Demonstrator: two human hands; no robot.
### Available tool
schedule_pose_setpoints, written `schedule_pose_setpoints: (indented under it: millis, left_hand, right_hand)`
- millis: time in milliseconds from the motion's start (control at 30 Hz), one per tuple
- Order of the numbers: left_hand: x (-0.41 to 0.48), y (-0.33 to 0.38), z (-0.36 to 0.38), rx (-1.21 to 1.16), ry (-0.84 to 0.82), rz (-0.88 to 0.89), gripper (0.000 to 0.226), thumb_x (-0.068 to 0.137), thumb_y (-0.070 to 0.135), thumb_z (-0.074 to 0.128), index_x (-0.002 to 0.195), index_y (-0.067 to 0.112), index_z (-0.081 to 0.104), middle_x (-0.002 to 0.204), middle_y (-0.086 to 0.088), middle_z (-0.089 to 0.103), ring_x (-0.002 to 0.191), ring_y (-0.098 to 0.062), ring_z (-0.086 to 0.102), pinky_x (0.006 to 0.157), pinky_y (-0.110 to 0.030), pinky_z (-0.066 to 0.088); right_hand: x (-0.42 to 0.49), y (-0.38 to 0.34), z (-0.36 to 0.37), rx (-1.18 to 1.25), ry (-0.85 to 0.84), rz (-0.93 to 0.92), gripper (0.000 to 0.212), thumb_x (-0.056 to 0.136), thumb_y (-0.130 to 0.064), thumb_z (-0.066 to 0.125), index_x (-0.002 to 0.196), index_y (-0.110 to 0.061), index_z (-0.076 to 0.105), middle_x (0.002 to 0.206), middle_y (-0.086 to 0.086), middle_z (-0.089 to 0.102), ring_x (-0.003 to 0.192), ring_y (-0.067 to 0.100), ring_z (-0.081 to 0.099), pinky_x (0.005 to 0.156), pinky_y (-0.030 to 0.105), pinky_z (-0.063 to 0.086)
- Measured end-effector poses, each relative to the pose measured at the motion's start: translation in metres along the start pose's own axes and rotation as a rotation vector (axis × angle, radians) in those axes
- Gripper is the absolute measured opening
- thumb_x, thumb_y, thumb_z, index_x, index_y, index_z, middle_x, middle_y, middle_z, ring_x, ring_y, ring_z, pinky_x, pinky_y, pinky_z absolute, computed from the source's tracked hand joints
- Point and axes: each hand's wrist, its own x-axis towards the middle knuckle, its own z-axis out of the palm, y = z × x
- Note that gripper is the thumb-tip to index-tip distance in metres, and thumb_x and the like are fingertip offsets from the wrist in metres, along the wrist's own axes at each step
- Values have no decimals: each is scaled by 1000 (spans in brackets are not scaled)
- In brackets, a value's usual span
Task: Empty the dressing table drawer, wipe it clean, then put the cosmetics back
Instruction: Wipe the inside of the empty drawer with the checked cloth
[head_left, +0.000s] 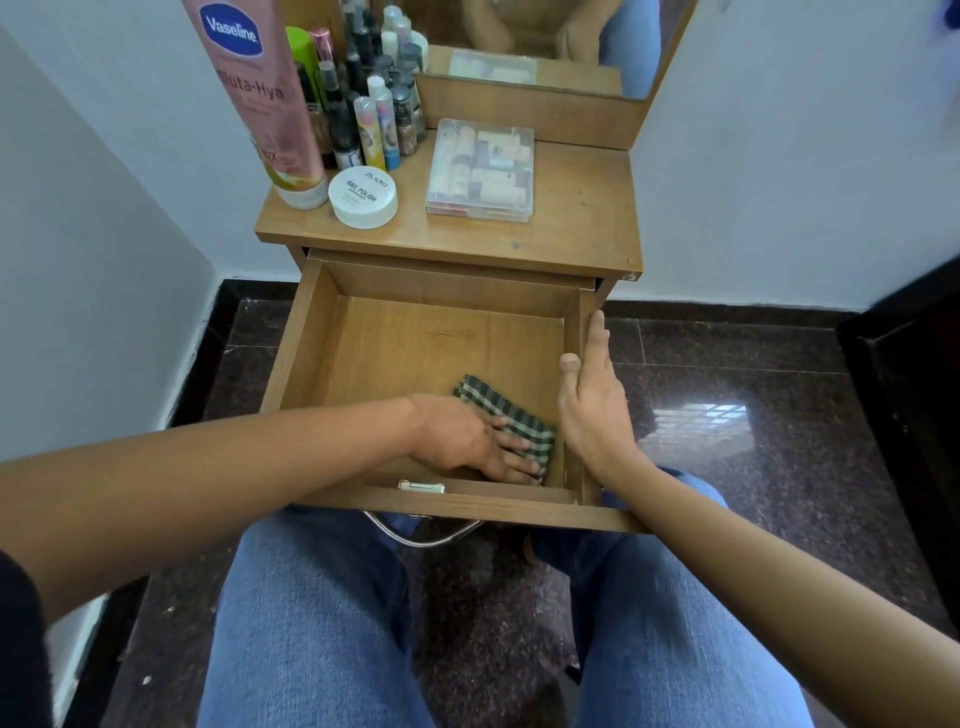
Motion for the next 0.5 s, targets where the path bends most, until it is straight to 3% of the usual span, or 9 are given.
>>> schedule_pose_setpoints:
  millis: [233,300,367,500]
  left_hand:
    - [-36,-10,19,-15,-77,-44,60,102,2,29,153,29,14,153,21,-2,141,-3,-11,119,-30,-6]
    - [-29,-7,18,-11,-65,-45,60,102,4,27,154,31,13,151,22,-4,141,-3,-10,121,-32,-3]
    - [-18,-4,16,-4,-24,-43,58,103,6,27,154,30,14,154,19,-1,143,-5,-6,122,-34,0]
    - [18,8,4,46,35,-30,57,102,7,27,154,30,16,160,14,8,148,-11,2,122,-37,7]
  right_hand:
    - [1,4,5,8,20,-7,60,93,-61,14,144,-47,-13,147,12,40,111,37,57,93,54,47]
    - [3,7,5,13,30,-11,60,93,-60,15,145,-45,-12,130,1,47,100,29,57,91,49,47]
    - [4,8,6,22,44,-22,66,86,-66,11,144,-46,-13,110,-6,31,88,18,44,81,41,45]
    - [7,10,8,2,50,-36,67,84,-69,9,143,-47,-14,108,-3,23,86,17,41,75,40,43]
